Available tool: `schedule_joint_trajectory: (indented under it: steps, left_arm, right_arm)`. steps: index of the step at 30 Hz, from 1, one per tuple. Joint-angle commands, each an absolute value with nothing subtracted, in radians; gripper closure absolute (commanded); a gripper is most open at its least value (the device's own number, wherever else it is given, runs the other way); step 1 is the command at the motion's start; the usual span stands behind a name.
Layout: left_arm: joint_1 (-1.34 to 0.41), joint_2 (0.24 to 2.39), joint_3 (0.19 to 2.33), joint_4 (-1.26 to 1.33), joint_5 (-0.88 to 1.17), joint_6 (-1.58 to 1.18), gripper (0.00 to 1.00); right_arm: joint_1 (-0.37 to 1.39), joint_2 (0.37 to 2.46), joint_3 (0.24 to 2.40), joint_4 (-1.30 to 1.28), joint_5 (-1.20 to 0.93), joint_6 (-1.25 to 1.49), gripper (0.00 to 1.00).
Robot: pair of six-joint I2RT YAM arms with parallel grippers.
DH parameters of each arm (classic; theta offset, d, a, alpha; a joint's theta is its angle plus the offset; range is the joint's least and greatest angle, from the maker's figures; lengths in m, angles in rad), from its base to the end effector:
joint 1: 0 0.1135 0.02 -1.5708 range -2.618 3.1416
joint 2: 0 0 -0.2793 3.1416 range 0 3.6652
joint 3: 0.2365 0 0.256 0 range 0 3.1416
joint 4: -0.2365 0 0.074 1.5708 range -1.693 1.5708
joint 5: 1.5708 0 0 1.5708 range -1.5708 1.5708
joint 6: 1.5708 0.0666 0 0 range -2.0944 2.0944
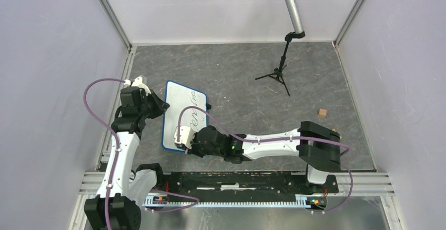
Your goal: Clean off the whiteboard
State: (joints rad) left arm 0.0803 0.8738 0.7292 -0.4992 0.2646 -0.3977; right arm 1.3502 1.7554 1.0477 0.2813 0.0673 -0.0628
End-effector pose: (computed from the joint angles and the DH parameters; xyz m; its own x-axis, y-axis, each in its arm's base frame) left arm 0.2070 -0.0008 0.2682 -0.6024 -0.4235 -0.6766 -0.1109 0.8838 -0.4545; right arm 0.0979 0.4159 0.2138 -0.0301 -0.4202 -0.9069 -0.9639 0.2522 -0.0849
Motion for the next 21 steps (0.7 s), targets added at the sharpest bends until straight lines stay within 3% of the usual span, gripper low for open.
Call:
schedule_joint_trajectory:
  steps: [1, 7, 16, 21]
  left_arm:
    - [0.064, 0.861, 0.726, -0.502, 0.279, -0.399, 0.98]
    - [0.065, 0.860, 0.728, -0.506, 0.273, -0.400, 0.98]
    - [0.063, 0.870, 0.729, -0.509, 0.271, -0.399, 0.98]
    - [0.062, 0.863, 0.728, -0.509, 0.267, -0.400, 0.98]
  right_arm:
    - [1.399, 1.782, 1.161, 0.200, 0.052, -0.114, 0.95]
    - [1.367, 1.796, 1.120, 0.376, 0.039, -0.042, 0.96]
    - [1.184, 1.789, 0.649, 0.748, 0.054, 0.321, 0.94]
    - [1.155, 1.836, 0.715, 0.706, 0.003, 0.311, 0.94]
